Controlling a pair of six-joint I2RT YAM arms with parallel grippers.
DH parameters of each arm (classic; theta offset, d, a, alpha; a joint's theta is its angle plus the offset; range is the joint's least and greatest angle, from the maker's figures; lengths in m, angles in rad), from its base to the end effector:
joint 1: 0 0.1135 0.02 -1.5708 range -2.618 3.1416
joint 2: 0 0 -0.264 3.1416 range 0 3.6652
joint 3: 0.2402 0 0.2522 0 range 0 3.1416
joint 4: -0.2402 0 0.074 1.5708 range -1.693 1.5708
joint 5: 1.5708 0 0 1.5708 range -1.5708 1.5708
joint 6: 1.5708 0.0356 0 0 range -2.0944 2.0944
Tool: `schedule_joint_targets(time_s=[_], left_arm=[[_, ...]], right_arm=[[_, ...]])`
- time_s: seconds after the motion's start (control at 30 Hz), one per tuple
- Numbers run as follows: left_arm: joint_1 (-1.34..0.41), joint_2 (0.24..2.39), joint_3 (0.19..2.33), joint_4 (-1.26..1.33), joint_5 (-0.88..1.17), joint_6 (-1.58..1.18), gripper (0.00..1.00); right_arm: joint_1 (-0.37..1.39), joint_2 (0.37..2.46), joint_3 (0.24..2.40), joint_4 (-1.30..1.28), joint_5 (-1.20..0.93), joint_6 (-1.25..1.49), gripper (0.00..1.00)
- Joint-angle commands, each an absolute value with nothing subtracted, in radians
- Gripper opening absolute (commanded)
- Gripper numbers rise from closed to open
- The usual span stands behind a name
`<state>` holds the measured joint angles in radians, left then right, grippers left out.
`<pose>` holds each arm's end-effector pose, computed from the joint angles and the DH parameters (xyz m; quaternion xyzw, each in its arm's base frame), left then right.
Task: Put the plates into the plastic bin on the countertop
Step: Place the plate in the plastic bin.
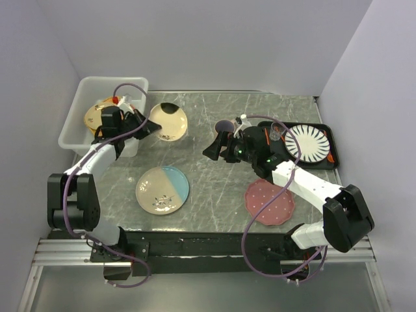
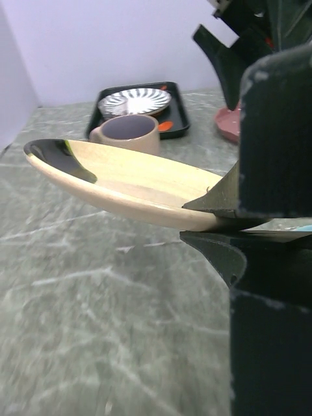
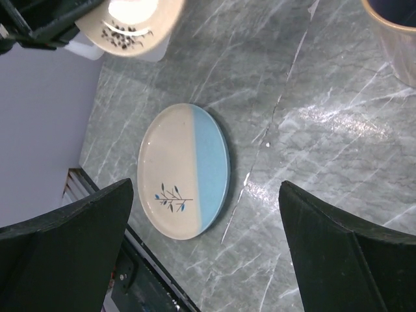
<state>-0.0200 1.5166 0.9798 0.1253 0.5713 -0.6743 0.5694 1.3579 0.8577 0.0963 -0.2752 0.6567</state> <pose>0.3417 -0.0261 0.2618 -0.1118 0.8098 -0.4005 0.4140 0.2538 0.1739 0.2642 -0.0394 0.8292 0.4076 0.3805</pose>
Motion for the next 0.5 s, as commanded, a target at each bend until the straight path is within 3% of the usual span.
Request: schedule_joint_targets(time_s=[0.0,0.47], left_arm=[[0.044,1.526,1.038,0.222,0.603,-0.747,0.01],[0.233,1.549,1.023,0.363,0.578,-0.917,0.01]], right_arm=[[0.571,1.325,0.853,0.135,-0.282,0.653,1.00],[0.572,1.330,0.850,0.132,-0.285,0.660,1.00]])
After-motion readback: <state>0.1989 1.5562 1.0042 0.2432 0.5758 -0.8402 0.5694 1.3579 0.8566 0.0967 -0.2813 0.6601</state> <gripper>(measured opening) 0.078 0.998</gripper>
